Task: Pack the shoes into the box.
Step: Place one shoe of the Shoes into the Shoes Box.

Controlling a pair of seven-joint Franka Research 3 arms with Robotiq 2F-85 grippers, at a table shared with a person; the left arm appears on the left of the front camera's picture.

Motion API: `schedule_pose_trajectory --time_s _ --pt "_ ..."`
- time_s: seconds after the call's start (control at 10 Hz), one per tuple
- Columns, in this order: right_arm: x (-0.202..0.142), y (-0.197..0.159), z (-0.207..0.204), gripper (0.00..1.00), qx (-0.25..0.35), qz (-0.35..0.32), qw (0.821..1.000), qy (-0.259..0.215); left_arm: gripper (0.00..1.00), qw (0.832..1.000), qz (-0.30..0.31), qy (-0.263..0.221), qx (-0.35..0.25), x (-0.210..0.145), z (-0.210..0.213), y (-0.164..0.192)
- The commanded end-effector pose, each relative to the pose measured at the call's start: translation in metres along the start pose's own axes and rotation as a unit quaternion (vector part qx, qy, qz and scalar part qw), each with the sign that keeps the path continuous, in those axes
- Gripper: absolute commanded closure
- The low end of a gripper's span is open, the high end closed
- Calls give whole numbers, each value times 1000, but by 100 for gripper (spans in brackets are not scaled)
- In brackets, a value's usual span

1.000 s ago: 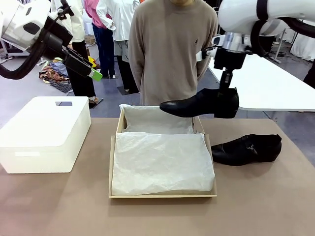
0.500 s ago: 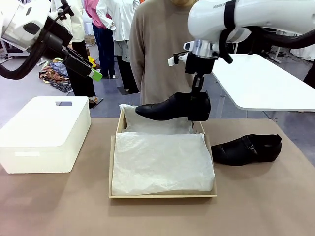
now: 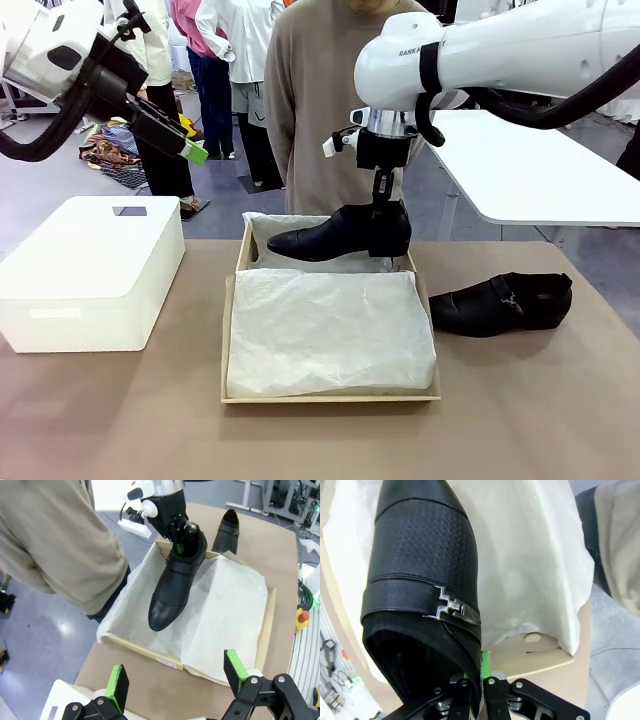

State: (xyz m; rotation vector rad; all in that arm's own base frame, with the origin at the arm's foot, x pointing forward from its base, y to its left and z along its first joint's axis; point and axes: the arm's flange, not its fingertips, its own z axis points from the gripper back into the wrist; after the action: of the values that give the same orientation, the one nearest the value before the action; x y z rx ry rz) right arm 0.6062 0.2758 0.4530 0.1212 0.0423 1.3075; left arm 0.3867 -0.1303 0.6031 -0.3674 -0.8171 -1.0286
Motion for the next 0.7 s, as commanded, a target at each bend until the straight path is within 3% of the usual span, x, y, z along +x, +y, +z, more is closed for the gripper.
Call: schedule_pose_trajectory --time_s 0.0,0.6 --pt "13 -9 5 100 -28 28 999 6 0 1000 -8 -9 -7 -4 -1 1" --pt "25 -23 -29 100 -30 51 998 -9 0 1000 -8 -9 -7 -4 -1 1"
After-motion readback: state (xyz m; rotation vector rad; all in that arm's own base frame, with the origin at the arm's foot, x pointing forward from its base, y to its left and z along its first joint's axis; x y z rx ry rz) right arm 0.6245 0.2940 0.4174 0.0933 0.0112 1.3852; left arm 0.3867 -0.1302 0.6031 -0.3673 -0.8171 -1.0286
